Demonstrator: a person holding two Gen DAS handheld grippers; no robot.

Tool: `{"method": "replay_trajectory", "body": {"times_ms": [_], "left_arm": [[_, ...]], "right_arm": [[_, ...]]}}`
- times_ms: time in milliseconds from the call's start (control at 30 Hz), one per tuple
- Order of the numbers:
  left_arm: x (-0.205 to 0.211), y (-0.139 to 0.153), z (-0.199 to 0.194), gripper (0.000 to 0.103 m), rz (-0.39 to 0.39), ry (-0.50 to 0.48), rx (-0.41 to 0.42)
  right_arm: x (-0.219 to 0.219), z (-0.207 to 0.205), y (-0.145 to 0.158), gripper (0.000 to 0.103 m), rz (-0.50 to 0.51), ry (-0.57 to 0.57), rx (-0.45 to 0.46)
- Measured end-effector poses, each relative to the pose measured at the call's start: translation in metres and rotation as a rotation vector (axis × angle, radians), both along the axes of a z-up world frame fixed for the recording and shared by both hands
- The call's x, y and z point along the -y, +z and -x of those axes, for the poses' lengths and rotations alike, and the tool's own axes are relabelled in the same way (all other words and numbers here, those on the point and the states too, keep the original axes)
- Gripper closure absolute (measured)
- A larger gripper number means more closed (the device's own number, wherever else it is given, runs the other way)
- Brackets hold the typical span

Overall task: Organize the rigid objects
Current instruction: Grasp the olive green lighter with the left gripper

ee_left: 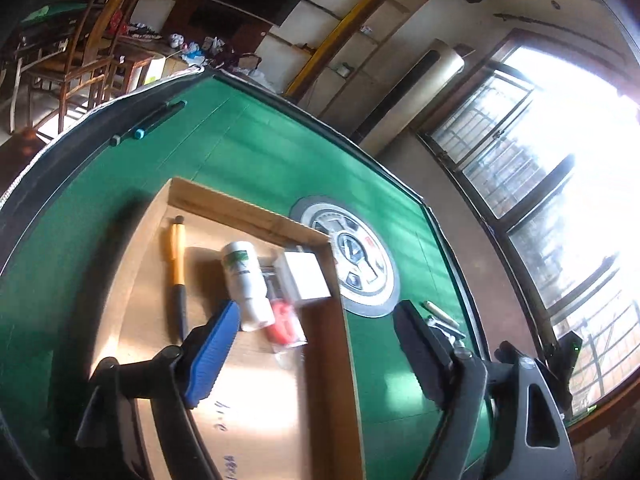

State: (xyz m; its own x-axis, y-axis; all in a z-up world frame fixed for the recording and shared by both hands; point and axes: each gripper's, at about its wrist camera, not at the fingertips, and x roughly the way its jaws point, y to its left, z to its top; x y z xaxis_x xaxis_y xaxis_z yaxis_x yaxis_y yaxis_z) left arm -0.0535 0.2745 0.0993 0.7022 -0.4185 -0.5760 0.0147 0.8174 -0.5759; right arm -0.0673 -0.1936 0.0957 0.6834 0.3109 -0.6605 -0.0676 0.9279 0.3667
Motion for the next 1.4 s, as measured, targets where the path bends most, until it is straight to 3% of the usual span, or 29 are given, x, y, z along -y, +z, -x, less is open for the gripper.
{"method": "replay_trajectory", "body": {"times_ms": [167,433,500,600,733,833,967,1100,1167,1200,1233,1267,1300,1333,1367,1400], "left_arm": [[0.074,0.004,0.015,0.014,-0.085,-0.089,-0.029],[0.179,-0.041,0.027,0.014,-0.157,-0.233,-0.158],[0.197,-0.044,0.023,0.014,-0.175,-0.259,-0.181],[0.217,-0.039,0.015,0.014,-0.208,-0.252,-0.173],[0.236,-0.035,-0.009,0.014,-0.248,-0.241,-0.157],[0.253,-0.042,-0.036,0.014,-0.260,-0.250,-0.155],[0.274,-0.054,-0.075,0.014,-0.327,-0.203,-0.144],[0.296,-0.075,-0.110,0.014,-0.405,-0.220,-0.179],[0.301,-0.080,-0.118,0.015,-0.420,-0.229,-0.151],[0.302,-0.082,-0.122,0.017,-0.428,-0.248,-0.161],[0.302,-0.084,-0.123,0.028,-0.420,-0.273,-0.166],[0.303,-0.083,-0.121,0.045,-0.457,-0.282,-0.152],[0.305,-0.084,-0.118,0.051,-0.497,-0.302,-0.145],[0.305,-0.084,-0.114,0.064,-0.529,-0.320,-0.137],[0.303,-0.083,-0.109,0.072,-0.544,-0.336,-0.137],[0.302,-0.083,-0.105,0.073,-0.553,-0.350,-0.139]], "right_arm": [[0.056,0.008,-0.035,0.032,-0.064,-0.128,-0.055],[0.054,-0.004,-0.052,0.032,-0.104,-0.142,-0.073],[0.052,-0.015,-0.047,0.032,-0.079,-0.168,-0.037],[0.046,-0.030,-0.040,0.032,0.037,-0.218,0.046],[0.043,-0.037,-0.047,0.032,0.126,-0.236,0.079],[0.050,-0.036,-0.051,0.031,0.094,-0.229,0.067],[0.057,-0.038,-0.056,0.031,0.050,-0.222,0.031],[0.057,-0.037,-0.055,0.031,0.036,-0.214,0.032],[0.056,-0.036,-0.054,0.031,0.029,-0.203,0.037],[0.055,-0.036,-0.054,0.031,0.028,-0.197,0.036],[0.054,-0.036,-0.054,0.031,0.029,-0.191,0.032],[0.054,-0.036,-0.054,0.031,0.029,-0.185,0.028],[0.053,-0.037,-0.054,0.031,0.029,-0.181,0.024],[0.053,-0.037,-0.055,0.031,0.028,-0.179,0.019],[0.052,-0.037,-0.055,0.031,0.026,-0.179,0.015],[0.053,-0.037,-0.055,0.031,0.027,-0.180,0.011]]}}
